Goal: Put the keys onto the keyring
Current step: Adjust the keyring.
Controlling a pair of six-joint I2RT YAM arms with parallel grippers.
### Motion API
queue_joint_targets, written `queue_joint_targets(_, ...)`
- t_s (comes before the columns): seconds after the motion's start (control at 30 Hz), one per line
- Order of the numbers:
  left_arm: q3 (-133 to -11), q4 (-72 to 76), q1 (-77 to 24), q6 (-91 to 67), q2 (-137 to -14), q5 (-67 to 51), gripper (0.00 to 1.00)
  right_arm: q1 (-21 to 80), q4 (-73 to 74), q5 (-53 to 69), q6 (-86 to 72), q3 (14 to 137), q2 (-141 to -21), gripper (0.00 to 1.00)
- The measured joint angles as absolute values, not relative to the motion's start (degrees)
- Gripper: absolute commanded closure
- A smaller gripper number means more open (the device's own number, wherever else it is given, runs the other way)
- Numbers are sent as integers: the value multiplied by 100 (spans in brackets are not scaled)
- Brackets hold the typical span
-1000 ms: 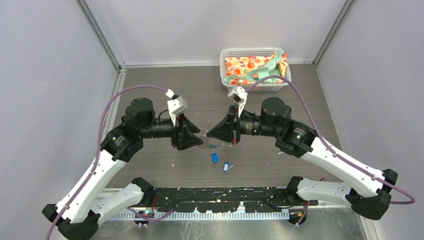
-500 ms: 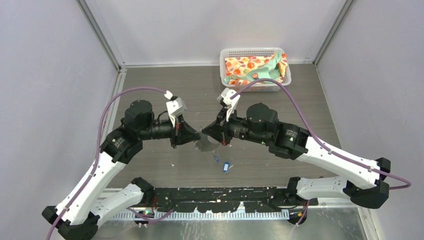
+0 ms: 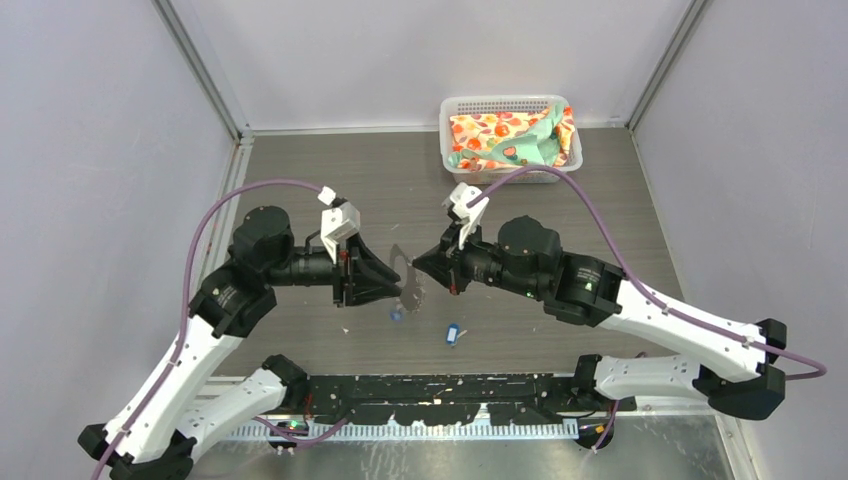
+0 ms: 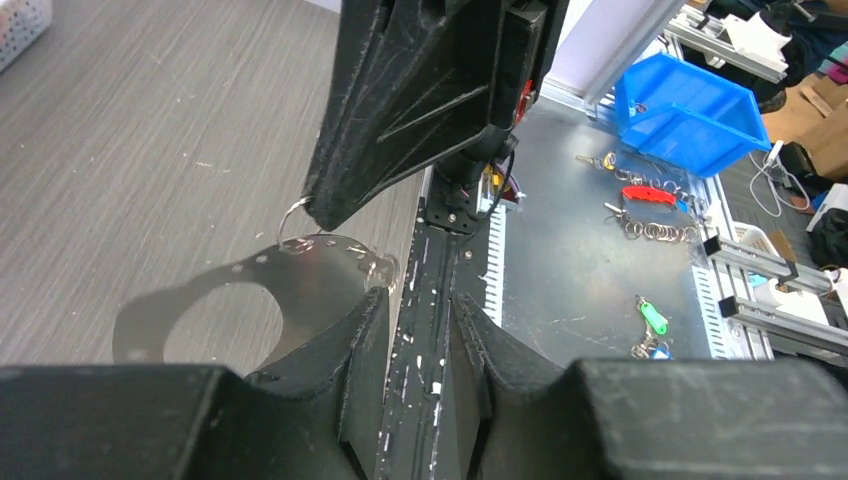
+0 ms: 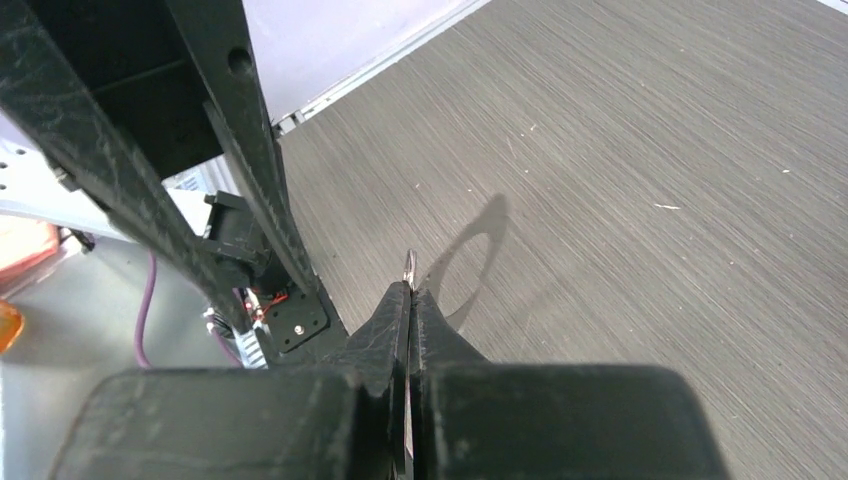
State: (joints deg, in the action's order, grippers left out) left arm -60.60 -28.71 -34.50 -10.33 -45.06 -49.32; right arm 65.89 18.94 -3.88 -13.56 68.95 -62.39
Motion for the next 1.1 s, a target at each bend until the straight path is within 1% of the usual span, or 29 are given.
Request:
queue_joint_targets(0.13,-6313,-3037,-3450,-823,-4499,-4840,77,6589,1739,-211,-1369,6630,-5894,99)
queue_joint_targets(0.2,-6473,-3116,-3450,-635,-4493,-4609,77,6589,1614,-49,-1382,6451,-5677,99)
queue_joint_targets(0.27,-6617,-3140,-3450,-482,-4495,-4410,73,6589,1391,89,-1393,6257,-5498,99)
queue_joint_targets(0.37,-6726,-3159,-3450,-395,-4547,-4366,61,6589,1035,252,-1411,5937,-5251,99)
queue_joint_targets(0.43,-6729,-3179,-3450,-408,-4587,-4445,58,6589,788,333,-1420,5758,-5153,99)
queue_joint_targets(0.7,-6729,-3210,-3450,-454,-4919,-4912,54,6589,-78,585,-1494,5238,-5011,99)
queue_joint_targets(0.83,-6726,-3245,-3450,-451,-5103,-5022,50,6589,-239,701,-1485,5199,-5015,99)
queue_joint_targets(1.1,-6729,-3317,-3448,-427,-5098,-5172,50,6589,-386,917,-1361,5192,-5011,99)
